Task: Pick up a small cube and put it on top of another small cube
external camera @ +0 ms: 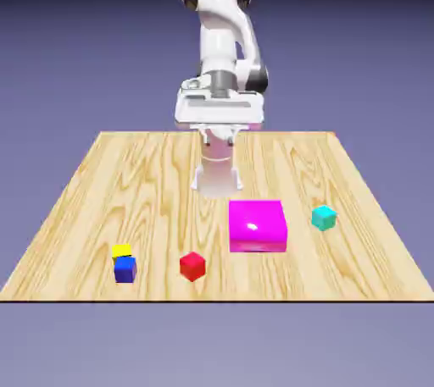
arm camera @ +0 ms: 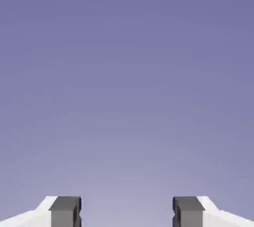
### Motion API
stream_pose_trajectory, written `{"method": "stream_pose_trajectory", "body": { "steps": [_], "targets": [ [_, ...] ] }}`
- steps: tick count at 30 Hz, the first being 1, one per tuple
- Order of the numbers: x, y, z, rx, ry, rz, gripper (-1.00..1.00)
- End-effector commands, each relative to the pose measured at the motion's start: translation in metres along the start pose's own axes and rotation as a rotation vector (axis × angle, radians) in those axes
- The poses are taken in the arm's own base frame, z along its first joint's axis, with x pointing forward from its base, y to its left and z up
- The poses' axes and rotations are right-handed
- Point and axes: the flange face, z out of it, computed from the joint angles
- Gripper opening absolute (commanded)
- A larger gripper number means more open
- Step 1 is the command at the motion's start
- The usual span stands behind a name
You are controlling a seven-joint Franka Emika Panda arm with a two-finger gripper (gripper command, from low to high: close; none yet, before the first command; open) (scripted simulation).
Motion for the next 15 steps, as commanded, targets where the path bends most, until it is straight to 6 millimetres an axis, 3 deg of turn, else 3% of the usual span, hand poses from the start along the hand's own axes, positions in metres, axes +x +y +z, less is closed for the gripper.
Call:
{"method": "stream_pose_trajectory", "body": {
  "steps": [1, 8, 15],
  "targets": [
    [0.006, 0.003, 0.010, -0.026, -0.029, 0.007, 0.00],
    [0.042, 0.036, 0.085, -0.210, -0.229, 0.049, 0.00],
    [0.066, 0.086, 0.157, -0.391, -0.420, 0.079, 0.00]
  ]
}}
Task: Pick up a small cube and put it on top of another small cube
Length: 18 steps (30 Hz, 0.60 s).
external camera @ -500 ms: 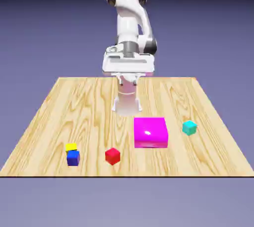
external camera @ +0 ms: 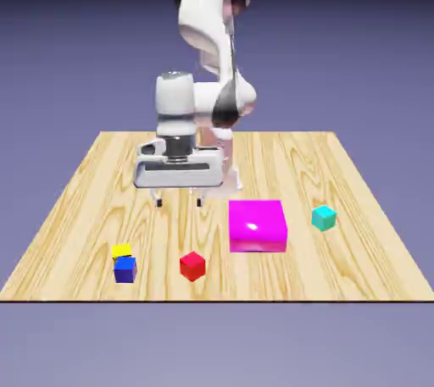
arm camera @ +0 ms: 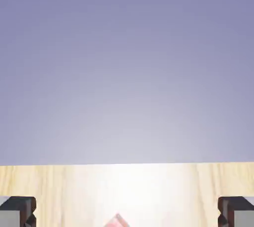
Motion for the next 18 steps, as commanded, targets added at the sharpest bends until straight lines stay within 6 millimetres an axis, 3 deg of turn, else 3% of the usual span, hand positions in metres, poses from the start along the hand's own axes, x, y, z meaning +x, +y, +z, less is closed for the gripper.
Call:
{"method": "stream_pose_trajectory", "body": {
  "steps": [1, 10, 18],
  "targets": [
    [0.006, 0.002, 0.010, -0.025, -0.026, 0.000, 0.00],
    [0.062, 0.047, 0.092, -0.251, -0.243, 0.022, 0.00],
    [0.098, 0.090, 0.149, -0.446, -0.409, 0.024, 0.00]
  ]
}}
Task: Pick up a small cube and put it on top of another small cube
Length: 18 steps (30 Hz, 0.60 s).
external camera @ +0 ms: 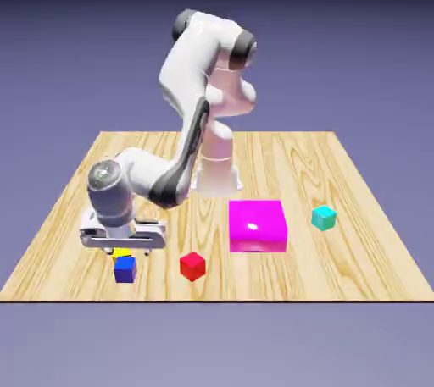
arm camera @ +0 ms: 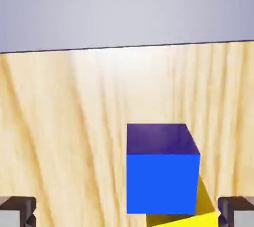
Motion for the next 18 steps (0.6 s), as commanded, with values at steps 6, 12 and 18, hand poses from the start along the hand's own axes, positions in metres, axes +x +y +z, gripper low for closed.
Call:
{"method": "stream_pose_trajectory", "body": {
  "steps": [6, 12, 18],
  "targets": [
    [0.008, -0.005, 0.070, -0.009, -0.007, 0.000, 0.00],
    [-0.002, 0.009, -0.003, -0.013, -0.004, -0.007, -1.00],
    [-0.033, 0.061, -0.023, -0.028, 0.012, -0.058, -1.00]
  ]
}}
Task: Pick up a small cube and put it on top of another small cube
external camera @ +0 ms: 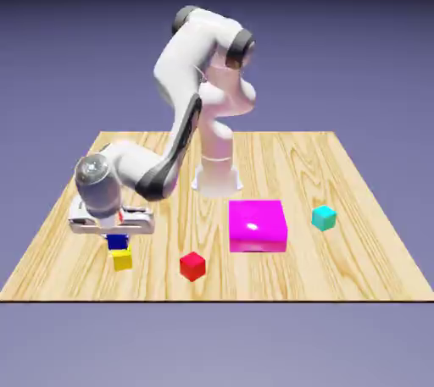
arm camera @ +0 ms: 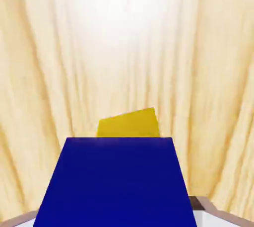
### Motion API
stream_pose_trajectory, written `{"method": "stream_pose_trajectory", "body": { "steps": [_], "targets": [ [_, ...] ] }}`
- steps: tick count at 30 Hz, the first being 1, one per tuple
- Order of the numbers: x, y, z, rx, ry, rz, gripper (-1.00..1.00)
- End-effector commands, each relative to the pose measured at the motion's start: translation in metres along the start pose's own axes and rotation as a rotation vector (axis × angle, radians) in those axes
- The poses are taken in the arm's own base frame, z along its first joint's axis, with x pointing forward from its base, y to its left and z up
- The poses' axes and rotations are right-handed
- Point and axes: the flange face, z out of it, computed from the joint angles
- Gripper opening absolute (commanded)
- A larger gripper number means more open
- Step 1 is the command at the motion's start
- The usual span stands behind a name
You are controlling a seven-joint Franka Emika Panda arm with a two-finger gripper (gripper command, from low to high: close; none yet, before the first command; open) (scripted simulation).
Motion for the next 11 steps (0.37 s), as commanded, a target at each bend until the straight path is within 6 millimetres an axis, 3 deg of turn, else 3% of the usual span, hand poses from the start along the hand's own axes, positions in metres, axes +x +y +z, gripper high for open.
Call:
{"method": "stream_pose_trajectory", "body": {
  "steps": [1, 5, 6, 7, 11],
  "targets": [
    [0.000, 0.000, 0.000, -0.002, 0.001, 0.000, -1.00],
    [0.006, -0.006, 0.068, -0.002, 0.001, 0.000, -1.00],
    [0.006, -0.006, 0.068, -0.002, 0.001, 0.000, 1.00],
    [0.006, -0.006, 0.068, -0.002, 0.001, 0.000, 1.00],
    [0.000, 0.000, 0.000, -0.002, 0.001, 0.000, 1.00]
  ]
}}
